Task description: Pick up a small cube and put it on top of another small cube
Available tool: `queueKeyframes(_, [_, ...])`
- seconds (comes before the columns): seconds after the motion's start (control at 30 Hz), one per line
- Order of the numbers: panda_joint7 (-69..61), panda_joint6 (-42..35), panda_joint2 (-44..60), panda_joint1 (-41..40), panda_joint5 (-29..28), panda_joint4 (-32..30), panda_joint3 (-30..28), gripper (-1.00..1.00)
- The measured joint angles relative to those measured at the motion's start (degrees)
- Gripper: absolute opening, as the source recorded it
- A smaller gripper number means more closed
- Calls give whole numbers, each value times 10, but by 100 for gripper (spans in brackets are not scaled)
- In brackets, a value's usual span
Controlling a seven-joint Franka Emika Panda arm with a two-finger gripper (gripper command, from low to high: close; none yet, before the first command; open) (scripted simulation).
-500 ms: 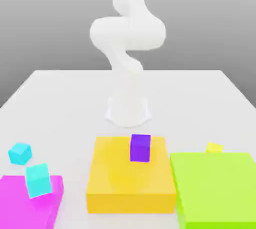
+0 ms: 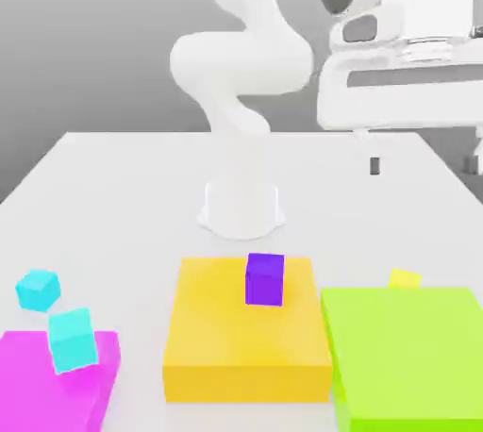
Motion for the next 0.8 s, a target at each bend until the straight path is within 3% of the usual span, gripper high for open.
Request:
queueKeyframes(0.33, [283,110,174,48,-63,-103,115,0])
queueKeyframes(0.8, [495,145,298,145,-298,-81,-18,0])
